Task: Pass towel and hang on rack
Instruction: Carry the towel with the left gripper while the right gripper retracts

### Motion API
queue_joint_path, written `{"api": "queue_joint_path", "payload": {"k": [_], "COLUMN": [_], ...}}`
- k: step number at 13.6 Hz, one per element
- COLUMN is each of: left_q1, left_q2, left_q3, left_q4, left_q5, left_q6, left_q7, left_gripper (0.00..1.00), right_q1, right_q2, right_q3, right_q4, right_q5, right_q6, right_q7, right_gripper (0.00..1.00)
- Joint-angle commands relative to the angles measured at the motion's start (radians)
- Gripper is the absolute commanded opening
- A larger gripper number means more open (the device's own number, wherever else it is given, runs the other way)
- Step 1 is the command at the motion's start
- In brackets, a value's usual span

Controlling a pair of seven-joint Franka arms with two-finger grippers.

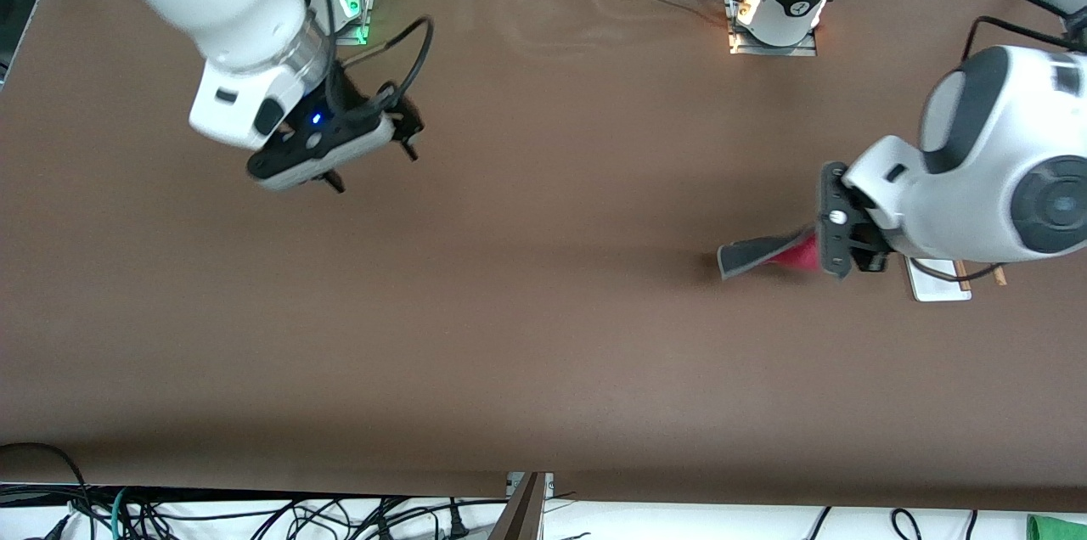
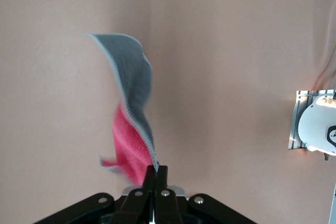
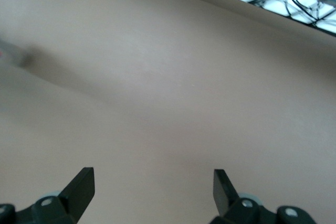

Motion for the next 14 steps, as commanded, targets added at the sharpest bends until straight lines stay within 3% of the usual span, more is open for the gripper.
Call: {"api": "queue_joint_path", "payload": {"k": [1,4,10,14], "left_q1": [0.128,0.286,0.530,0.650], "left_q2": [-0.012,-0.011,0.008,0.020], "left_q3": [-0.009,-0.010,-0.004,-0.002], "left_q4": [0.003,0.003,0.000,-0.005], "left_q5": [-0.088,-0.182,-0.170,-0.092], "left_q6": [-0.014,-0.041,-0.041,-0.071], "left_q7": [0.039,0.069,0.332,0.445], "left_gripper": [0.00,0.00,0.00,0.00], "right_q1": [-0.033,-0.098,-0.259,-0.377], "right_q2": [-0.004,-0.014,-0.089,-0.190], "right_q3": [0.004,0.004,0.012,0.053], "right_q4": [-0.048,-0.151,-0.380,-0.513], "right_q5": [-0.009,-0.019,-0.045,-0.136], "right_q6": [0.006,0.019,0.035,0.073], "right_q7": [0.016,0.017,-0.006,-0.004], "right_gripper": [1.00,1.00,1.00,1.00]}}
